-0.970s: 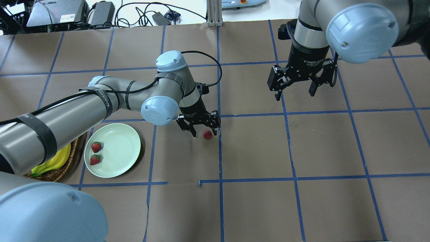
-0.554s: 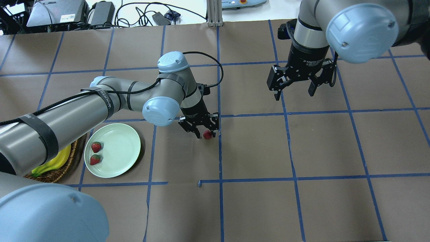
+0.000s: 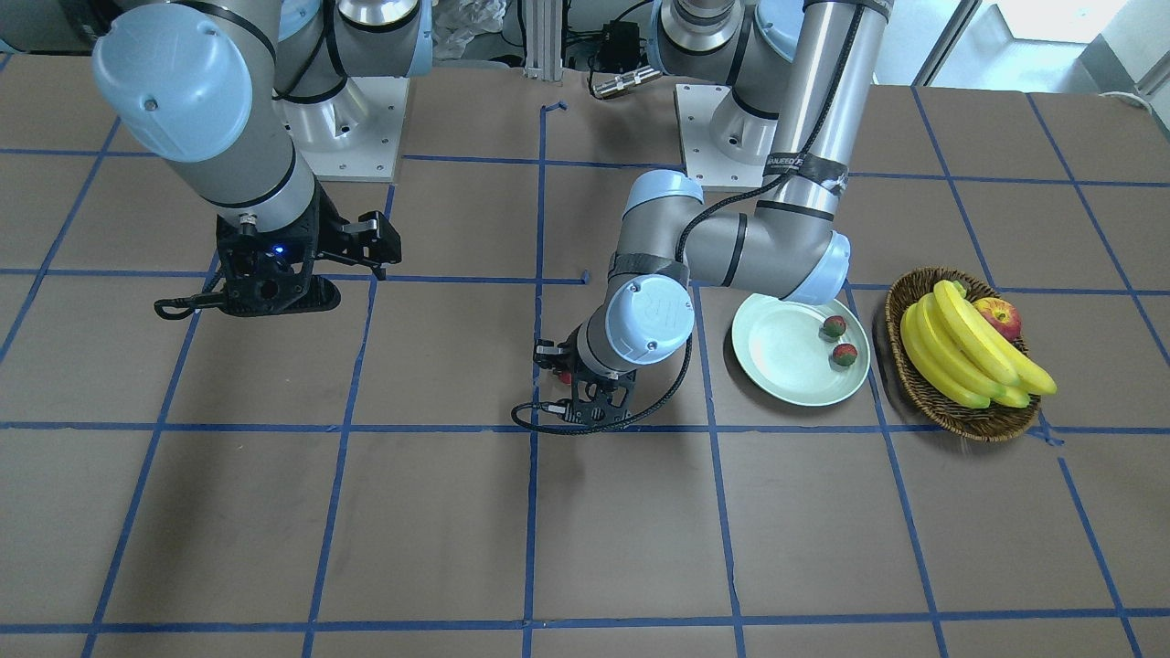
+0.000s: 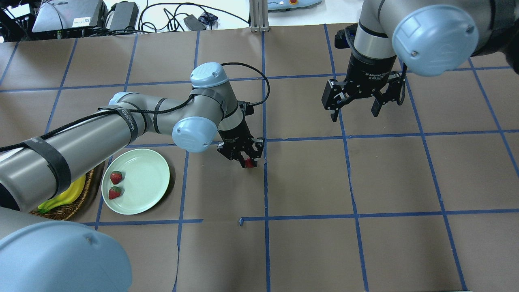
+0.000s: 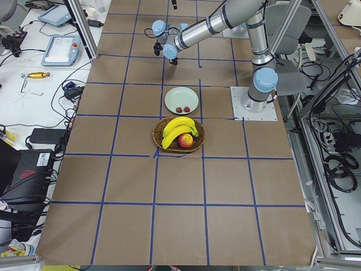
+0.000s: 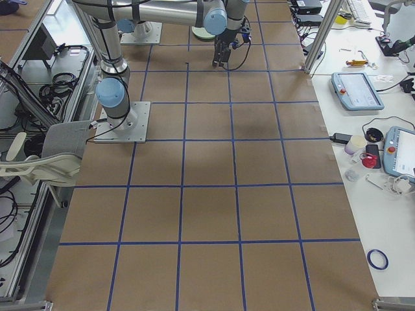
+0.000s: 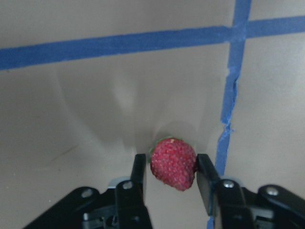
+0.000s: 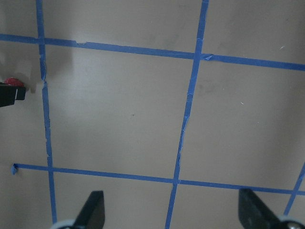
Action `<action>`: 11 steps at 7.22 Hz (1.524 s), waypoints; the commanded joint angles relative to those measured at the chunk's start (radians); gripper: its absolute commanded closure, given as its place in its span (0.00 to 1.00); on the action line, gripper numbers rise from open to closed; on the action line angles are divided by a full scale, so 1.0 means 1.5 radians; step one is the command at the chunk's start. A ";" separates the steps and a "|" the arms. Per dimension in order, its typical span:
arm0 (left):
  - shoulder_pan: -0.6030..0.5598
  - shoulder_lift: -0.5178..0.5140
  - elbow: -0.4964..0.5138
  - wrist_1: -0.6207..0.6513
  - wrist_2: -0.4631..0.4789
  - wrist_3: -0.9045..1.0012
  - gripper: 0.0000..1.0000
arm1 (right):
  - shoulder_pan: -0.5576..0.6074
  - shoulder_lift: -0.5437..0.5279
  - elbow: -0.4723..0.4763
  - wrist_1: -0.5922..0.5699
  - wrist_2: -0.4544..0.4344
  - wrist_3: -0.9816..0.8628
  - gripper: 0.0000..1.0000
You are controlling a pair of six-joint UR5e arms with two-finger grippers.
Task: Collect all strawberries into plate
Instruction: 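Lower the left gripper, grasp the last strawberry and lift, then carry the strawberry onto the plate and open the left gripper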
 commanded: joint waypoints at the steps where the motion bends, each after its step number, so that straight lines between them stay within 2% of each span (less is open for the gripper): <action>1: 0.000 0.005 0.003 0.001 0.004 0.007 1.00 | 0.000 0.000 0.000 0.000 0.000 0.000 0.00; 2: 0.001 0.023 0.005 -0.006 0.008 0.012 1.00 | 0.000 0.000 0.000 0.000 -0.001 0.000 0.00; 4: 0.021 0.041 0.027 -0.021 0.065 0.060 1.00 | 0.000 0.000 0.000 -0.001 -0.001 0.000 0.00; 6: 0.098 0.072 0.024 -0.099 0.112 0.161 1.00 | 0.000 0.000 0.000 -0.010 -0.001 0.000 0.00; 8: 0.164 0.094 0.020 -0.168 0.208 0.288 1.00 | 0.000 0.000 -0.001 -0.011 -0.001 0.000 0.00; 11: 0.243 0.093 -0.026 -0.171 0.286 0.396 1.00 | -0.001 0.000 -0.002 -0.011 0.000 0.000 0.00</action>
